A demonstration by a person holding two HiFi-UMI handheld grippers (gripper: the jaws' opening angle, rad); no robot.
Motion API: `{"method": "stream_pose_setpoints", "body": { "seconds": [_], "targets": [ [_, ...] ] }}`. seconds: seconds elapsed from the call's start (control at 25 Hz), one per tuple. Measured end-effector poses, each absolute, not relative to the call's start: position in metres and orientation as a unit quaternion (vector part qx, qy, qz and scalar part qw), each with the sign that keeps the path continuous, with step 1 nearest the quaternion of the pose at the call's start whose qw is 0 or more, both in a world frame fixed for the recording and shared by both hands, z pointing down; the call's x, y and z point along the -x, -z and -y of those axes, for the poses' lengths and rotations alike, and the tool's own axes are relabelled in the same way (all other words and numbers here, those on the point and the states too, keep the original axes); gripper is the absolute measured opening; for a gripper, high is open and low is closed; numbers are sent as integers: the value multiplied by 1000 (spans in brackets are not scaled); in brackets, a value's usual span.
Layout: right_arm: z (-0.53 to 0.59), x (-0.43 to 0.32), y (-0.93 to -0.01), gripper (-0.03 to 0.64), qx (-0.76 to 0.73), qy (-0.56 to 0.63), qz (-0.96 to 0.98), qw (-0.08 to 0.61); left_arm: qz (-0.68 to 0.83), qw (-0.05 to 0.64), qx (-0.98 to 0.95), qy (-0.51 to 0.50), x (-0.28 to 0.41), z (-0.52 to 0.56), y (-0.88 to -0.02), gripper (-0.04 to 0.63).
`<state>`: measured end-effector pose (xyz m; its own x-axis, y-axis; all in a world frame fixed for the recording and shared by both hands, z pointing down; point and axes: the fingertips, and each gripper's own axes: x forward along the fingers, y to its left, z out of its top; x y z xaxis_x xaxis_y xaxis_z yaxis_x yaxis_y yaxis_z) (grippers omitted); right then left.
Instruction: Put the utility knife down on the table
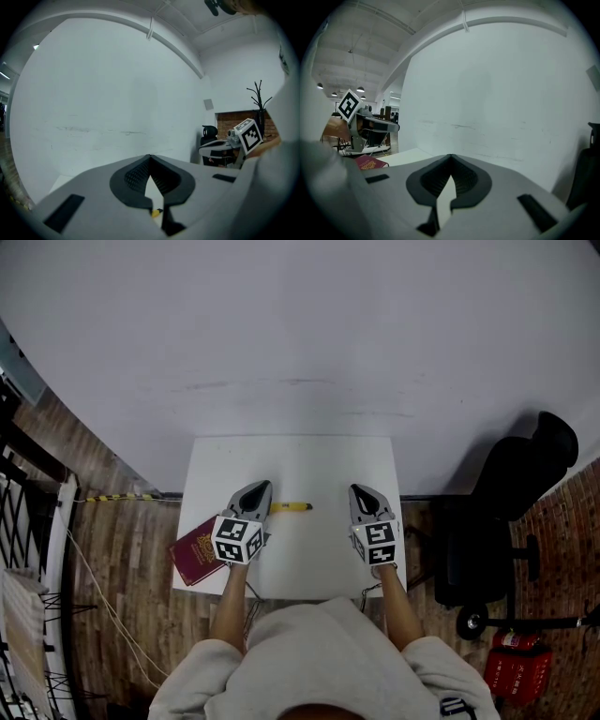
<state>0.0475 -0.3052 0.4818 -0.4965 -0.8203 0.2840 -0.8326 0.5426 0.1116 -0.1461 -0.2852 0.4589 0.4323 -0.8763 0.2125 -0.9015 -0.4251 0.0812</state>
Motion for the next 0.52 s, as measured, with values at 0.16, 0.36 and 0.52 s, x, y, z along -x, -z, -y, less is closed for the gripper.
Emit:
{"method": "stream_pose_setpoints", "body": {
  "seconds": [0.16,0.36,0.52],
  "targets": [
    [303,-48,-481,-3,-478,-20,865,153,527,93,-842,-71,145,282,-460,6],
    [302,-49,-480,-2,-478,-20,865,154,527,94,-842,-73,145,282,-460,6],
    [302,-45,-481,-3,-476,-19,865,157,526,93,-842,-72,147,281,-461,6]
  ]
}}
